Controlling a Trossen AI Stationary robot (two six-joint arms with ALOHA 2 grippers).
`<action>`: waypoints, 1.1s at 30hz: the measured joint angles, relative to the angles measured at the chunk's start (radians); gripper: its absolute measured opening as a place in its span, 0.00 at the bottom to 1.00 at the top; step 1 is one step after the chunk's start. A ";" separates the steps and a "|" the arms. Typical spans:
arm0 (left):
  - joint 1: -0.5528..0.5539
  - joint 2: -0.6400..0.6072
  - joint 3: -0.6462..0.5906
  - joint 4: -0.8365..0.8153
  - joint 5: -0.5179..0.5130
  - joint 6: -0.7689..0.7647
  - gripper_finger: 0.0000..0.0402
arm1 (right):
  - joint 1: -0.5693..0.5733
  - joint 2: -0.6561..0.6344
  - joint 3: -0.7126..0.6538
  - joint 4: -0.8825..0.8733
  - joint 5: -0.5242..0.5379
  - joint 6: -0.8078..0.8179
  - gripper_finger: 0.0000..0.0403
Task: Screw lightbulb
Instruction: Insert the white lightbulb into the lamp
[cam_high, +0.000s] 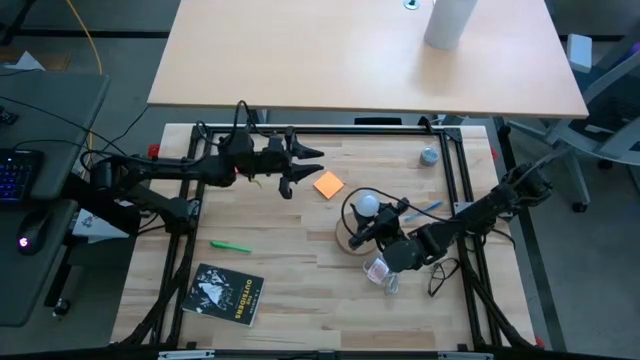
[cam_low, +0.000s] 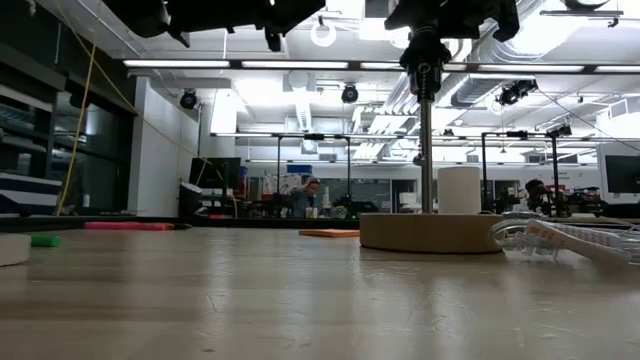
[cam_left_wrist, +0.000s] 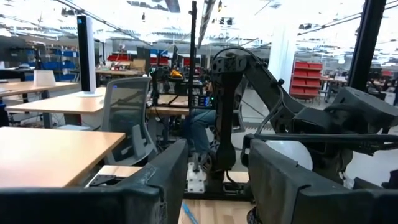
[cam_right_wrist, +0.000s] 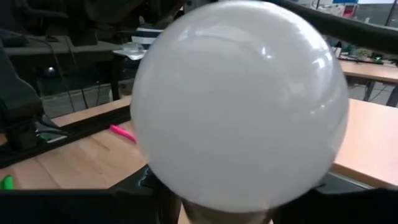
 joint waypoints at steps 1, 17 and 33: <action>0.000 0.000 0.000 0.000 0.000 0.000 0.38 | 0.000 0.000 0.002 0.000 -0.004 0.002 0.44; -0.011 0.000 0.000 -0.040 0.000 0.000 0.38 | 0.010 -0.001 0.003 -0.052 -0.094 0.023 0.44; -0.011 0.000 0.000 -0.073 0.000 0.009 0.38 | 0.021 -0.002 -0.025 -0.158 -0.016 0.339 0.44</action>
